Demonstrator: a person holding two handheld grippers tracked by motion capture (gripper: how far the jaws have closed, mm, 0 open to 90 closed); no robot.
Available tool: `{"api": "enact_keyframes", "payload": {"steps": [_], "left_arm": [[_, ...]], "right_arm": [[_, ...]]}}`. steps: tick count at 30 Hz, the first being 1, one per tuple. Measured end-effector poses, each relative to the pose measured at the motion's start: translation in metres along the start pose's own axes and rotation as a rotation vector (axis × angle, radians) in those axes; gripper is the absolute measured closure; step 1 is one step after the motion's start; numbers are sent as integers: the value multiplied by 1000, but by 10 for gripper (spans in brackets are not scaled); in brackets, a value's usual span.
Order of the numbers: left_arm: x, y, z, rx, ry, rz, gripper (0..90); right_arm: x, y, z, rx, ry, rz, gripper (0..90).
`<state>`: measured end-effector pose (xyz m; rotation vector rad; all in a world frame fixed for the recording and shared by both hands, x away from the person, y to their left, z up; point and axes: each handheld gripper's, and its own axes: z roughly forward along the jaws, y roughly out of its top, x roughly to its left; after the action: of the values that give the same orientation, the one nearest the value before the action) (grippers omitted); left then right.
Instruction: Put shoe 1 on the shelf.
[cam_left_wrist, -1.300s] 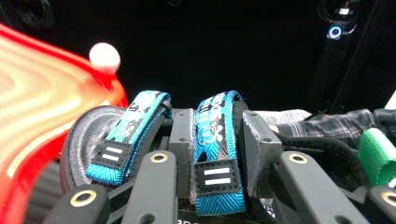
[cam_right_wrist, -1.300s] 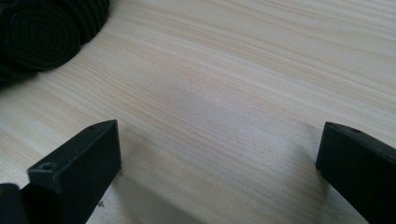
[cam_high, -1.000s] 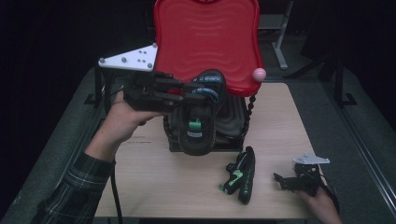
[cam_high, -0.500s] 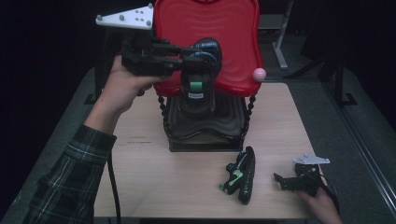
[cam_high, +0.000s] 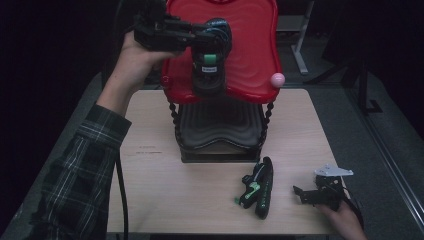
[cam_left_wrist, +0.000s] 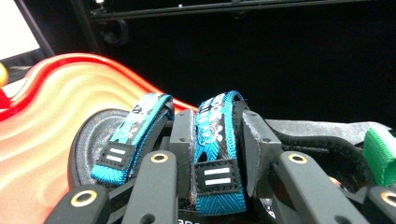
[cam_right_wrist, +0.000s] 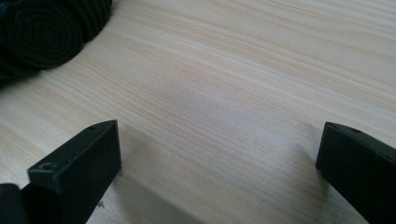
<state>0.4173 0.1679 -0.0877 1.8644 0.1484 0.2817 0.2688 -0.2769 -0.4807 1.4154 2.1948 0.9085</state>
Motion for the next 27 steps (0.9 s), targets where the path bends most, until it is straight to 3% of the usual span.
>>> {"api": "enact_keyframes", "payload": {"steps": [1,6,14,27], "left_arm": [[0,0,0,0,0,0,690],[25,0,5,-7,29,6,690],[46,-5,18,-4,63,14,689],[43,-18,23,17,35,36,687]], "right_arm": [[0,0,0,0,0,0,0],[0,-1,0,0,4,-6,0],[0,-1,-1,-1,8,-10,0],[0,-1,-1,-2,9,-13,0]]}}
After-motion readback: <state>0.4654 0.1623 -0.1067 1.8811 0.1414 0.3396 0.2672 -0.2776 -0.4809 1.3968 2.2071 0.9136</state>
